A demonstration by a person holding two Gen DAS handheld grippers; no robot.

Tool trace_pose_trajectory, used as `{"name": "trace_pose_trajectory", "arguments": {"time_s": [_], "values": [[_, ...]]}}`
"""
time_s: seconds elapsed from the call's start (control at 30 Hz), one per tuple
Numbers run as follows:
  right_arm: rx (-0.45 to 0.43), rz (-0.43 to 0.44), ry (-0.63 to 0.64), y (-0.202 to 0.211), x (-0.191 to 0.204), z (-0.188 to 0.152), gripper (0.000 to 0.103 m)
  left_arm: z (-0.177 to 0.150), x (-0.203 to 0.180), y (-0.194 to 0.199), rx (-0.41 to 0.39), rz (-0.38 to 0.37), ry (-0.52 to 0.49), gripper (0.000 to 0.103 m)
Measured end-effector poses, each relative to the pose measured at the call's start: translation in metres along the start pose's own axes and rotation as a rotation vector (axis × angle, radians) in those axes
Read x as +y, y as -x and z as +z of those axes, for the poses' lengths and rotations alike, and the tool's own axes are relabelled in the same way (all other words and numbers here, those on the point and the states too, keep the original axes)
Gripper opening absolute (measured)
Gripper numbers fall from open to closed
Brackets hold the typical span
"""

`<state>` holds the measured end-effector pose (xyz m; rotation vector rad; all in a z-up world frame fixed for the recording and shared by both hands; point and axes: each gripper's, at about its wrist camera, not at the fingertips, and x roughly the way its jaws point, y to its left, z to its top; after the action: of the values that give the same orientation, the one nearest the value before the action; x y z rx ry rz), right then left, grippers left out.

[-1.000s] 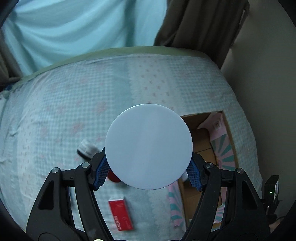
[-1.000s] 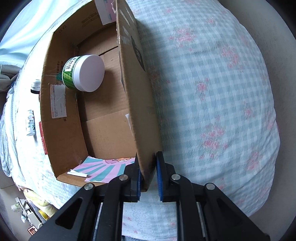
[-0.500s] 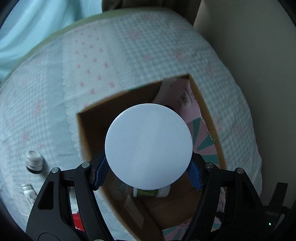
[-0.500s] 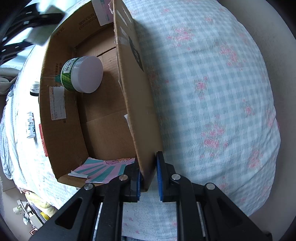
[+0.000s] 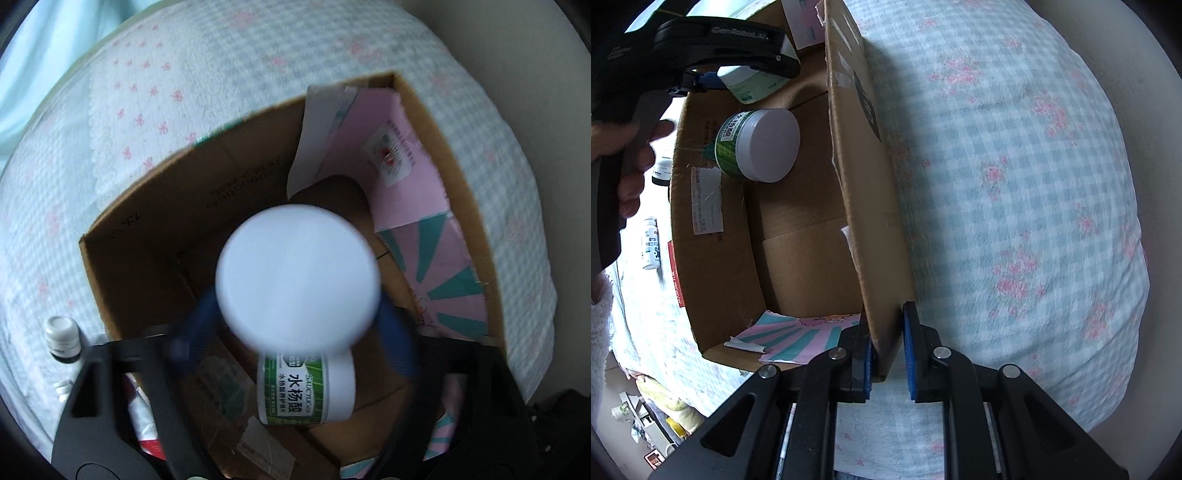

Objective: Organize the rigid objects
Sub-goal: 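Carry the white round container into the box and release it with the left tool, then move the left tool back and grasp the white pill bottle upright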

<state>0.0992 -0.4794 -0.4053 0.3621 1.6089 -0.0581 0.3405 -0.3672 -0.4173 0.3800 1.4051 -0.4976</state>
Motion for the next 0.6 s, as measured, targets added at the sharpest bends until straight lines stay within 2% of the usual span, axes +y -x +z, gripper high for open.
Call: {"name": "trace_pose_trajectory", "arguments": {"time_s": [0.07,0.4,0.6], "values": [[0.0,0.001,-0.002,0.0,0.001,-0.001,0.013,0.0,0.001,0.007,-0.03,0.0,0.01,0.103],[-0.001,0.001,0.0,-0.001,0.003,-0.003,0.013,0.001,0.01,0.018,-0.017,-0.016,0.026,0.103],[-0.003,-0.001,0.003,0.0,0.006,-0.004,0.013,-0.006,0.016,0.052,-0.046,-0.027,0.048,0.103]]}}
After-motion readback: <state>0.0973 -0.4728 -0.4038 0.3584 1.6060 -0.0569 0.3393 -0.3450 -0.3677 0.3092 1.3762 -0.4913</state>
